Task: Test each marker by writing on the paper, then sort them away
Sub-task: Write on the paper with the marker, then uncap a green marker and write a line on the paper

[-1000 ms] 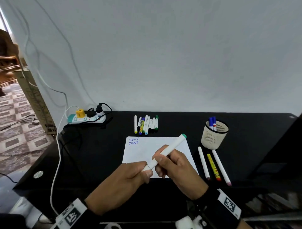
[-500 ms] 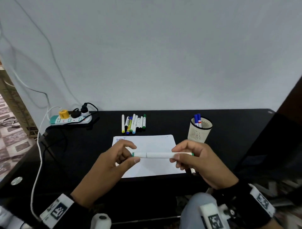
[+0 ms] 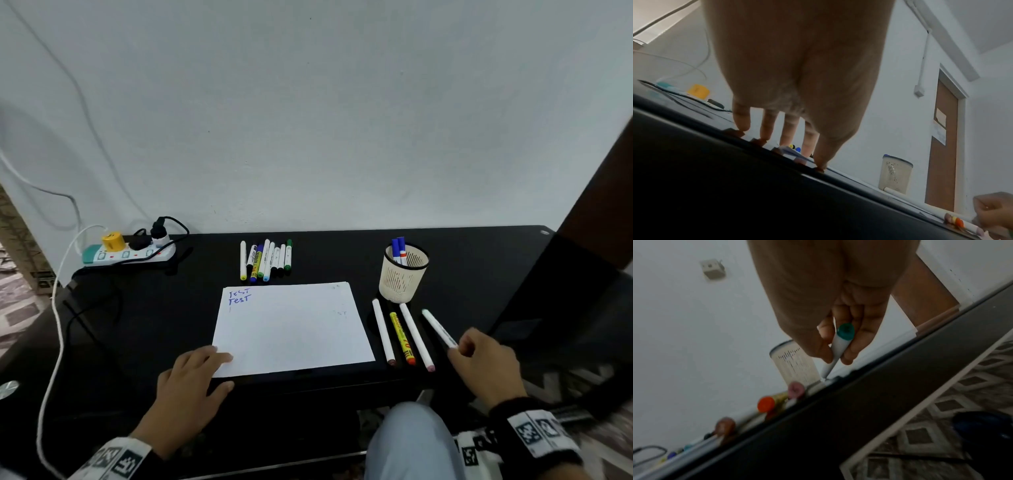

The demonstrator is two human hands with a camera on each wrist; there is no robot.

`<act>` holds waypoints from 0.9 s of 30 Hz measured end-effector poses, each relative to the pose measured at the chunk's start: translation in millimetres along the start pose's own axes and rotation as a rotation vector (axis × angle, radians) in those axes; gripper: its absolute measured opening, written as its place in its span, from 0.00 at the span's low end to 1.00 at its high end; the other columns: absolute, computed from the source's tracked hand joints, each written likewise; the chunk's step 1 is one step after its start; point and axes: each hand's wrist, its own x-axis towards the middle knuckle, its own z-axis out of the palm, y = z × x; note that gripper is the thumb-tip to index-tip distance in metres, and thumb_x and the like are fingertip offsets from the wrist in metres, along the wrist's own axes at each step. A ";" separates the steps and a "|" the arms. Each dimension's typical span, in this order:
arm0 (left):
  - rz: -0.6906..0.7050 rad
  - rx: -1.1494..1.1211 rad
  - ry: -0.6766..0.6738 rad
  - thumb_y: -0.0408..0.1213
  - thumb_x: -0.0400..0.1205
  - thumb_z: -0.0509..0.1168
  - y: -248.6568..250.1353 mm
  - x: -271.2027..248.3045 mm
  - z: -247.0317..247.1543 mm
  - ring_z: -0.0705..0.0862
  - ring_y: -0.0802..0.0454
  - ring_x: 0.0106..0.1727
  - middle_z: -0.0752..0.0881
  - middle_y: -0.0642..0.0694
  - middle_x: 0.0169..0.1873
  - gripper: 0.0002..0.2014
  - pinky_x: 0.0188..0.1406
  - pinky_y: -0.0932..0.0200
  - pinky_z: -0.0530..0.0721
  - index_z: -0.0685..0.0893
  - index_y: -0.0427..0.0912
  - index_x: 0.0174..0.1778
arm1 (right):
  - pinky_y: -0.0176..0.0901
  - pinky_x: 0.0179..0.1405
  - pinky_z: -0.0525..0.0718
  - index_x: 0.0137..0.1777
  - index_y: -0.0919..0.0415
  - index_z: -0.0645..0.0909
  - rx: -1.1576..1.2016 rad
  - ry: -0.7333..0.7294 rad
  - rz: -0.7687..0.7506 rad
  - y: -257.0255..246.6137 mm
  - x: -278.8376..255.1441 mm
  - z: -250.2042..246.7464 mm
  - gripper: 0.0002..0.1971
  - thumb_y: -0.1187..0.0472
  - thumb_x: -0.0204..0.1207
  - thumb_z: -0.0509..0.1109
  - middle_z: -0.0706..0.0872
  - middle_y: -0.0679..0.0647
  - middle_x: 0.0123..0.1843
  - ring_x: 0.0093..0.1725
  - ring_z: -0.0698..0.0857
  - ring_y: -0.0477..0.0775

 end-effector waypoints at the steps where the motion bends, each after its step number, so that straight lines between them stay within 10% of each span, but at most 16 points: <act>1: -0.001 0.003 0.012 0.54 0.82 0.65 -0.6 0.5 1.9 0.63 0.55 0.79 0.69 0.63 0.75 0.21 0.75 0.43 0.63 0.74 0.66 0.72 | 0.46 0.34 0.70 0.36 0.56 0.77 -0.022 -0.014 0.003 1.5 0.8 5.1 0.10 0.59 0.74 0.75 0.85 0.50 0.28 0.30 0.79 0.47; 10: 0.010 -0.003 0.062 0.59 0.78 0.64 -8.0 -2.4 9.4 0.67 0.55 0.77 0.73 0.64 0.73 0.21 0.72 0.42 0.66 0.78 0.68 0.69 | 0.34 0.36 0.76 0.50 0.50 0.82 -0.047 -0.163 -0.098 -22.6 12.8 18.9 0.03 0.54 0.82 0.69 0.89 0.42 0.40 0.36 0.83 0.35; 17: 0.007 -0.009 0.067 0.60 0.79 0.64 -9.1 -1.8 12.2 0.66 0.57 0.77 0.72 0.65 0.73 0.21 0.73 0.42 0.66 0.78 0.67 0.69 | 0.54 0.66 0.80 0.78 0.49 0.70 -0.169 -0.273 -0.129 -54.1 15.6 47.0 0.44 0.24 0.69 0.69 0.75 0.57 0.73 0.72 0.76 0.60; 27: 0.026 -0.020 0.054 0.70 0.70 0.45 -10.9 -4.1 10.5 0.64 0.60 0.77 0.71 0.66 0.73 0.34 0.74 0.45 0.63 0.77 0.67 0.69 | 0.52 0.65 0.79 0.77 0.50 0.74 -0.222 -0.306 -0.102 -57.9 29.4 45.1 0.32 0.42 0.74 0.73 0.73 0.57 0.68 0.67 0.76 0.63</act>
